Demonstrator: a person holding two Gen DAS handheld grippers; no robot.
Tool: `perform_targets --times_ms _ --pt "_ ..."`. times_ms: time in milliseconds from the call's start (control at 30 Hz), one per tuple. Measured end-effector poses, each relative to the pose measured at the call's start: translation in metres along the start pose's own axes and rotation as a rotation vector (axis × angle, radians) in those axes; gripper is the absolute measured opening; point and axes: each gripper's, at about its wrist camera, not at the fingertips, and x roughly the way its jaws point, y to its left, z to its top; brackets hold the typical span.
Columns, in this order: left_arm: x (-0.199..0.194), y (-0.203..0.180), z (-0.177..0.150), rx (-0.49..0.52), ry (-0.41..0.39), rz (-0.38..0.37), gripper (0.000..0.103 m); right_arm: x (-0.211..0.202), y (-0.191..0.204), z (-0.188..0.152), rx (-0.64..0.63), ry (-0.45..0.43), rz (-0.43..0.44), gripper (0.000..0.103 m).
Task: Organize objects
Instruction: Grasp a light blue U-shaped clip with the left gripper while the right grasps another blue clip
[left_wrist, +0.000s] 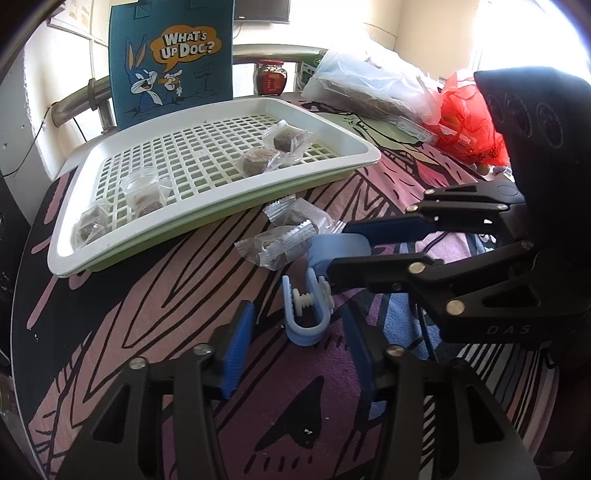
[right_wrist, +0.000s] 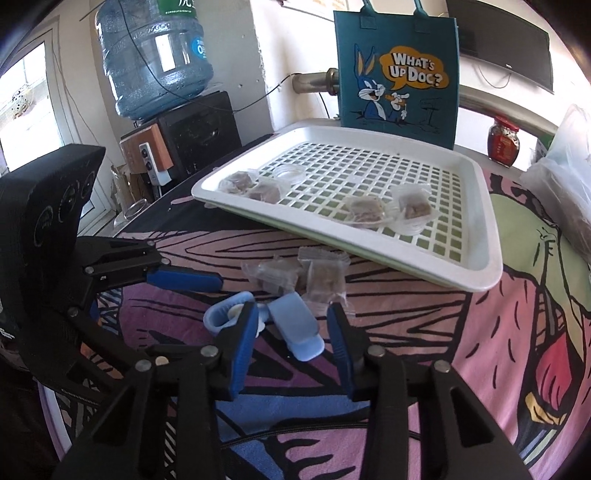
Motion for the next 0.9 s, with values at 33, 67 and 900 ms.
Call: perform_targets --times_ms 33,67,900 --pt "0.000 0.000 0.000 0.000 -0.001 -0.001 0.032 0.003 0.001 -0.001 -0.001 0.019 0.008 0.025" --pt "0.001 0.001 0.001 -0.003 -0.001 -0.012 0.025 0.004 0.001 -0.001 -0.002 0.023 0.012 0.020" --pt "-0.022 0.027 0.003 -0.091 -0.124 0.165 0.025 -0.030 -0.010 -0.005 0.106 -0.159 -0.036 0.020"
